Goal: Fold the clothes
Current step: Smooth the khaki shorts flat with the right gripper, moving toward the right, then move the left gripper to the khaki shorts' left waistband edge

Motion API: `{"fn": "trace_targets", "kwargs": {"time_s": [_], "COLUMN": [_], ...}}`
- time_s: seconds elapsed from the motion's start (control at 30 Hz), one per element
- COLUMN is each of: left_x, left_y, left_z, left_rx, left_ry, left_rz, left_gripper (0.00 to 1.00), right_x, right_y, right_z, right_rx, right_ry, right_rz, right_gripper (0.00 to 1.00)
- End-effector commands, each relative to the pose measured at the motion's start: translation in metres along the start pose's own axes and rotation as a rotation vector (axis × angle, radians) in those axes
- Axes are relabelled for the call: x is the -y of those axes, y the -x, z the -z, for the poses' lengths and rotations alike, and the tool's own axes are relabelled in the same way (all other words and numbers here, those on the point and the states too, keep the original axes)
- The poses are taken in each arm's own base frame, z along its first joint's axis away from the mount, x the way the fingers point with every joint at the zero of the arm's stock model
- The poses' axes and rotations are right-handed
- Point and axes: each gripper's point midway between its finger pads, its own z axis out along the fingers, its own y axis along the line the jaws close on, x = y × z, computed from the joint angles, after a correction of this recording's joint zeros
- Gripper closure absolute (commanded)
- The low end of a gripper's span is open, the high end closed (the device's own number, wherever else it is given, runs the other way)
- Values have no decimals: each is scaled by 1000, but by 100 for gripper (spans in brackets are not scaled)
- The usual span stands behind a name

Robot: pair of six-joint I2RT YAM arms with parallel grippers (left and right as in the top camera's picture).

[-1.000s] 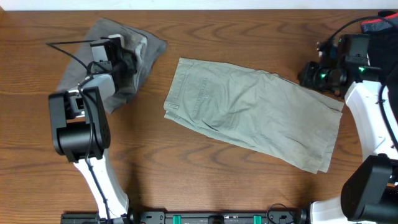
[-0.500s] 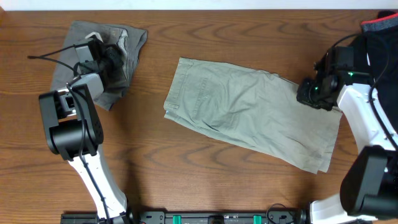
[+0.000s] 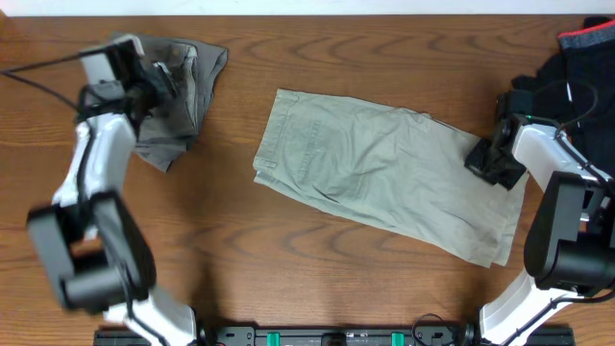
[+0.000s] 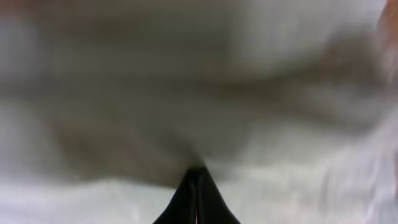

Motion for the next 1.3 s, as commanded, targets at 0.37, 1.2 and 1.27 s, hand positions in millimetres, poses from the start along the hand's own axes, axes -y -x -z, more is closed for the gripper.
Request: {"fn": "trace_targets", "kwargs": {"time_s": [0.37,1.2,1.27], "left_x": [60,102,105], "left_y": [-68,-234,-246], "left_z": [87,28,17], "left_rx": [-280,-668,-696], "left_ry": [-30,-239,-254], "left_rz": [-83,-304,-305], "left_gripper": [32,28,28], "right_x": [-52,-64,-62], "right_y": [48,9,5], "right_z": [-26,168,166], "right_rx": [166,190,168], "right_ry": [215,607,601], "right_rz": [237,419,417], "right_gripper": [96,70,72]}}
